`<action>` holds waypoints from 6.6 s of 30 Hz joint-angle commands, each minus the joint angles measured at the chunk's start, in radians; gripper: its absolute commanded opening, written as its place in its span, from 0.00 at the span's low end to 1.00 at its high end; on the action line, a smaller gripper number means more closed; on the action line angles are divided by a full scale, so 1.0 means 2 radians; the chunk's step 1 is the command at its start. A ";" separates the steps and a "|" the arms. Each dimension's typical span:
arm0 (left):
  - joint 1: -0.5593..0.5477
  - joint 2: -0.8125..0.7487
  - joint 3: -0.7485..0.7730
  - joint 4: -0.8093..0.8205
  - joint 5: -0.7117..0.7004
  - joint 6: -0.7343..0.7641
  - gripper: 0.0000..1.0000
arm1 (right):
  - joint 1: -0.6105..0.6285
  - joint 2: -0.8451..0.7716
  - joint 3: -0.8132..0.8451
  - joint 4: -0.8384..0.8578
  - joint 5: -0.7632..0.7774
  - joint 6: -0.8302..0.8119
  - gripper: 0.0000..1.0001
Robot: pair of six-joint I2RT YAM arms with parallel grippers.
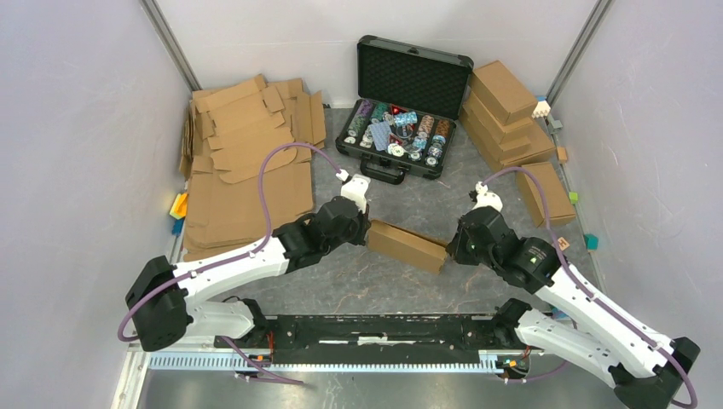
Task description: Fold the paper box
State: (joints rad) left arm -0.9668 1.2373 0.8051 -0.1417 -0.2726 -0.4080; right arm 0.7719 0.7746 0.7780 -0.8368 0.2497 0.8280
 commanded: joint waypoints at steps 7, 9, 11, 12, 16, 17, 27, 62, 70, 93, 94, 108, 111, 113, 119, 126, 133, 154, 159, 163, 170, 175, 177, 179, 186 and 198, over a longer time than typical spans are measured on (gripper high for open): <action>-0.013 0.021 0.005 -0.037 -0.005 -0.010 0.02 | -0.022 -0.005 0.018 0.025 -0.041 0.020 0.06; -0.014 0.021 0.004 -0.037 -0.006 -0.010 0.02 | -0.025 -0.004 0.019 0.026 -0.045 0.019 0.06; -0.014 0.022 0.004 -0.037 -0.007 -0.010 0.02 | -0.027 -0.003 0.020 0.025 -0.045 0.019 0.06; -0.014 0.022 0.004 -0.037 -0.007 -0.010 0.02 | -0.027 -0.003 0.020 0.025 -0.045 0.019 0.06; -0.014 0.023 0.004 -0.038 -0.008 -0.011 0.02 | -0.029 -0.004 0.019 0.022 -0.044 0.020 0.06; -0.014 0.023 0.004 -0.038 -0.009 -0.011 0.02 | -0.029 -0.005 0.018 0.021 -0.042 0.021 0.05; -0.014 0.023 0.005 -0.040 -0.008 -0.012 0.02 | -0.030 -0.035 -0.052 0.060 -0.056 0.056 0.02; -0.015 0.028 0.012 -0.047 -0.009 -0.015 0.03 | -0.031 -0.026 -0.023 -0.013 -0.033 0.021 0.05; -0.014 0.017 0.012 -0.054 -0.002 -0.017 0.11 | -0.031 -0.029 -0.032 -0.009 -0.031 0.020 0.05; -0.020 -0.036 0.031 -0.078 0.081 -0.013 0.40 | -0.030 -0.027 -0.035 0.005 -0.038 0.001 0.05; -0.026 -0.036 0.035 -0.076 0.090 -0.001 0.48 | -0.030 -0.026 -0.035 0.005 -0.038 0.000 0.05; -0.040 -0.009 0.179 -0.186 0.196 0.344 1.00 | -0.030 -0.030 -0.034 0.006 -0.041 -0.008 0.05; -0.040 0.034 0.229 -0.214 0.207 0.421 1.00 | -0.030 -0.031 -0.035 0.005 -0.042 -0.008 0.05; -0.039 0.073 0.275 -0.249 0.232 0.460 1.00 | -0.030 -0.032 -0.035 0.005 -0.043 -0.008 0.05; -0.035 0.190 0.391 -0.366 0.295 0.546 1.00 | -0.030 -0.032 -0.034 0.004 -0.045 -0.010 0.04; -0.034 0.271 0.468 -0.414 0.321 0.567 1.00 | -0.030 -0.036 -0.037 0.010 -0.051 -0.009 0.04; -0.034 0.312 0.471 -0.414 0.305 0.559 1.00 | -0.030 -0.035 -0.037 0.013 -0.053 -0.008 0.04; -0.044 0.331 0.438 -0.382 0.274 0.544 0.60 | -0.030 -0.038 -0.032 0.007 -0.049 -0.009 0.06; -0.044 0.302 0.393 -0.337 0.270 0.542 0.48 | -0.030 -0.038 -0.029 0.005 -0.046 -0.009 0.07; -0.044 0.292 0.381 -0.327 0.273 0.540 0.42 | -0.030 -0.039 -0.026 0.002 -0.042 -0.012 0.18; -0.045 0.294 0.379 -0.326 0.271 0.539 0.38 | -0.030 -0.041 -0.012 -0.012 -0.025 -0.016 0.21; -0.045 0.295 0.379 -0.326 0.269 0.537 0.40 | -0.030 -0.046 0.004 -0.008 -0.031 -0.050 0.34; -0.045 0.297 0.379 -0.326 0.268 0.536 0.41 | -0.030 -0.049 0.016 -0.007 -0.033 -0.070 0.40; -0.045 0.298 0.379 -0.326 0.267 0.537 0.42 | -0.030 -0.055 0.022 -0.009 -0.022 -0.085 0.43; -0.045 0.296 0.376 -0.326 0.265 0.531 0.43 | -0.030 -0.066 0.042 -0.020 0.010 -0.132 0.41; -0.045 0.305 0.407 -0.380 0.166 0.456 0.43 | -0.030 -0.054 -0.002 0.097 0.073 -0.173 0.34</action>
State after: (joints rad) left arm -1.0580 1.8446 1.5852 -0.8238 0.1944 0.6056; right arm 0.7071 0.6735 0.8116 -0.8135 0.3294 0.5205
